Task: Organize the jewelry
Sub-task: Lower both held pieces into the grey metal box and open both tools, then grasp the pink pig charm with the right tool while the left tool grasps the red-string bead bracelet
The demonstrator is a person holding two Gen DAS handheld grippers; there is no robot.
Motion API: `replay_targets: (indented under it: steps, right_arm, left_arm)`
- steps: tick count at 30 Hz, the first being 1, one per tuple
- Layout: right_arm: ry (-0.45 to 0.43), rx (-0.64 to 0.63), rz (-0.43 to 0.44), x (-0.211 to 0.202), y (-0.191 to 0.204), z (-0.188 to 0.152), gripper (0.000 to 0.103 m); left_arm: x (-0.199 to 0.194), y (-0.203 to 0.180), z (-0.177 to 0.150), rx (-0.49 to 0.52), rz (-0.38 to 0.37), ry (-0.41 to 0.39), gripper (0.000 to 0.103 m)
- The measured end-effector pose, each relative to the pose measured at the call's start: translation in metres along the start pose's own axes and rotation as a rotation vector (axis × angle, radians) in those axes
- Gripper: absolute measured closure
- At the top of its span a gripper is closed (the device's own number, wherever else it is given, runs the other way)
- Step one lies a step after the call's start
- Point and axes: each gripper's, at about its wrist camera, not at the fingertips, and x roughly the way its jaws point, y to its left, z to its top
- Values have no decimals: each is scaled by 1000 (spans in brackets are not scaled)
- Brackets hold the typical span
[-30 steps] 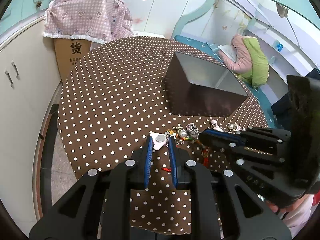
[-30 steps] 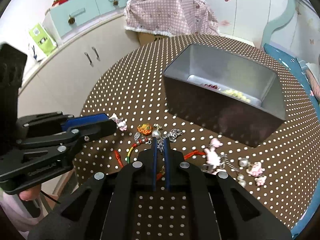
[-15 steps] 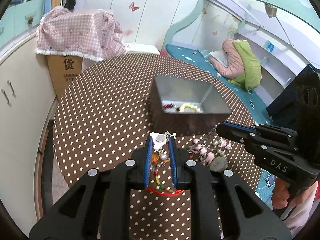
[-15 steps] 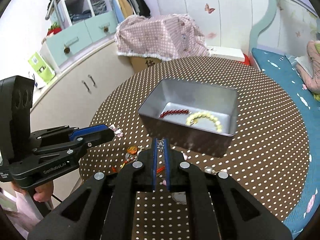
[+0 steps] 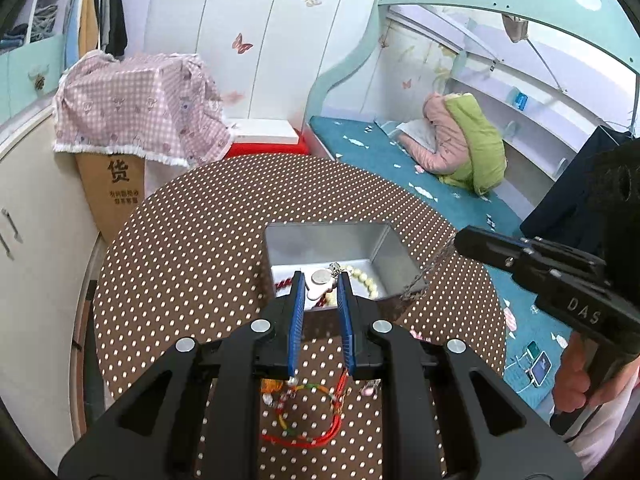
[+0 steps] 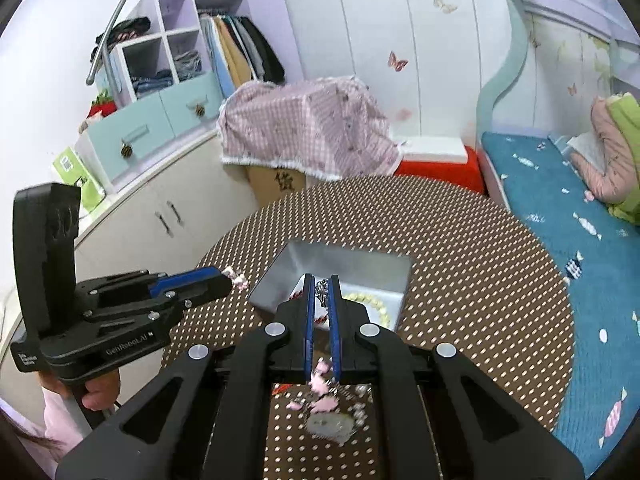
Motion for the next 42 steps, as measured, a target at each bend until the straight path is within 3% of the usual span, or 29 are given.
replay_targets:
  steps: [7, 21, 27, 32, 36, 37, 39, 42]
  right_arm:
    - [-20, -1, -6, 8, -7, 9, 97]
    - [133, 61, -3, 60, -29, -4, 97]
    - [149, 68, -22, 61, -33, -7, 92]
    - [132, 77, -38, 52, -39, -7, 75]
    - [121, 87, -55, 46, -41, -10, 68]
    - [121, 90, -59, 45, -42, -11, 67]
    - [122, 96, -65, 44, -44, -12, 66]
    - [124, 110, -78, 40, -47, -17, 63]
  left_arm:
    - [20, 1, 10, 0, -11, 19, 87]
    - [70, 8, 7, -14, 0, 118, 87]
    - [76, 5, 3, -3, 11, 136, 86]
    - [75, 5, 1, -6, 21, 141, 86]
    - [72, 6, -2, -9, 28, 140, 86]
    - [71, 6, -3, -9, 31, 140, 84]
    - [69, 7, -4, -9, 35, 139, 72]
    - [67, 6, -5, -2, 42, 137, 67]
